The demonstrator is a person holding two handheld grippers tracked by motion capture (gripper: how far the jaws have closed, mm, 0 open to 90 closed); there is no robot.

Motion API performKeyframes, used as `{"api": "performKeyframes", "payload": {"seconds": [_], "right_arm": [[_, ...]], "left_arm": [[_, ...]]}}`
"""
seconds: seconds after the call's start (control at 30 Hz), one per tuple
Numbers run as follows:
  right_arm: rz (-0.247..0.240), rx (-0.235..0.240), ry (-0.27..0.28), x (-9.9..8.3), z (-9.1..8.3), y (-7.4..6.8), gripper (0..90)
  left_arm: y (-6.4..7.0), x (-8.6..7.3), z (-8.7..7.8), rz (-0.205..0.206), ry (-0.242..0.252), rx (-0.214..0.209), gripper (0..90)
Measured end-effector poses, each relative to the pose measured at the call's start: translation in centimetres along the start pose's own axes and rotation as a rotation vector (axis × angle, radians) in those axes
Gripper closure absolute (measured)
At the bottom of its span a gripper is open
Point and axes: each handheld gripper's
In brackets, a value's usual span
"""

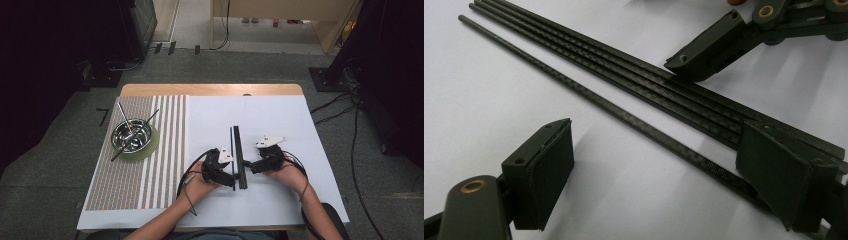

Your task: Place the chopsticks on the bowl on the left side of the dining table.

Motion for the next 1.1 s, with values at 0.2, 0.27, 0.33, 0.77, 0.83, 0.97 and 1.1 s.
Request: {"api": "performKeyframes", "payload": {"seconds": [0.2,0.27,0.33,0.77,0.83,0.97,1.1], "right_arm": [[0.002,0.0,0.001,0.0,0.0,0.0,10.9],[0.002,0.0,0.001,0.0,0.0,0.0,10.9],[0.004,-0.001,0.001,0.0,0.0,0.0,10.9],[0.005,0.0,0.0,0.0,0.0,0.0,10.9],[0.006,-0.001,0.0,0.0,0.0,0.0,10.9],[0.005,0.0,0.0,0.0,0.0,0.0,10.9],[0.005,0.0,0.0,0.0,0.0,0.0,10.9]], "left_arm": [[-0.6,-0.2,-0.6,-0.011,-0.004,0.004,32.6],[-0.9,-0.3,-0.9,-0.023,-0.01,0.01,40.8],[-1.1,-0.4,-1.0,-0.029,-0.011,0.009,45.6],[-1.6,-0.4,-1.5,-0.08,-0.042,0.029,66.9],[-1.8,-0.4,-1.6,-0.097,-0.051,0.024,70.6],[-2.1,-0.4,-1.8,-0.124,-0.055,0.009,75.6],[-2.3,-0.4,-1.9,-0.133,-0.071,-0.002,76.9]]}}
Point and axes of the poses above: each handheld gripper's, and its own axes: z roughly forward along the jaws, x roughly out of its top, y roughly to its right, and after that the axes turned 14 degrees about z, right-handed
